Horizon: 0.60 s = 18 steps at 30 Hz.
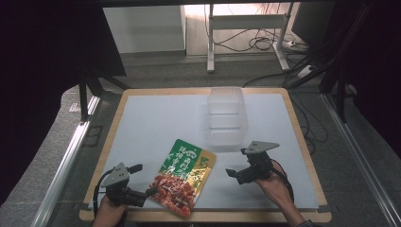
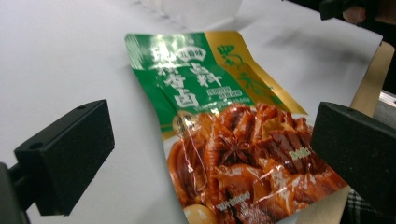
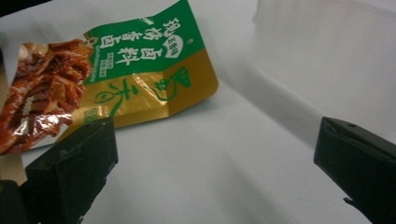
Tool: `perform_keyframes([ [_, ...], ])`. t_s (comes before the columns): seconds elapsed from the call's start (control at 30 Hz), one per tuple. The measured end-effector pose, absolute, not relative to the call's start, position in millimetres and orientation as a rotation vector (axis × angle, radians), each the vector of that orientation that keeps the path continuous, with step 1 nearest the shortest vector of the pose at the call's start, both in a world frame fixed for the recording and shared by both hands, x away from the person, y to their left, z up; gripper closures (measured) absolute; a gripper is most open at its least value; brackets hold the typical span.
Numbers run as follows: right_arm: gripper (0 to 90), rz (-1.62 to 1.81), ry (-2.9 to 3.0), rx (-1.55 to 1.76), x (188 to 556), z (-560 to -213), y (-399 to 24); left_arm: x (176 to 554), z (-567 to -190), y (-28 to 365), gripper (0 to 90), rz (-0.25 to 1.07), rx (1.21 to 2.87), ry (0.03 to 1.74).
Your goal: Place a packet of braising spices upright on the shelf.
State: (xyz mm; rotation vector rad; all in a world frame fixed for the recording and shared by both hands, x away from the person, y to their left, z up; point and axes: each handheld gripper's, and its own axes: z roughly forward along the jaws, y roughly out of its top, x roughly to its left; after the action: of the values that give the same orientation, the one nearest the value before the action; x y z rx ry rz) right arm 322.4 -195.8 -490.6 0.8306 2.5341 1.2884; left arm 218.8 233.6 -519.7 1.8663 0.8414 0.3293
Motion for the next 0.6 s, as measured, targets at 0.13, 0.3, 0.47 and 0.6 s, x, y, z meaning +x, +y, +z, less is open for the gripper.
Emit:
perform_keyframes([
  [0.13, 0.8, 1.283, 2.563, 0.811, 327, -494, -186, 221, -522, 232, 0.0, 0.298, 1.887, 0.857],
  [0.3, 0.8, 1.253, 2.595, 0.769, 332, -499, -172, 221, -523, 233, 0.0, 0.303, 1.891, 0.86],
  [0.47, 0.8, 1.25, 2.609, 0.757, 337, -503, -162, 220, -523, 232, 0.0, 0.312, 1.898, 0.858],
  [0.6, 1.4, 1.26, 2.629, 0.763, 342, -507, -155, 220, -523, 232, 0.0, 0.31, 1.893, 0.859],
])
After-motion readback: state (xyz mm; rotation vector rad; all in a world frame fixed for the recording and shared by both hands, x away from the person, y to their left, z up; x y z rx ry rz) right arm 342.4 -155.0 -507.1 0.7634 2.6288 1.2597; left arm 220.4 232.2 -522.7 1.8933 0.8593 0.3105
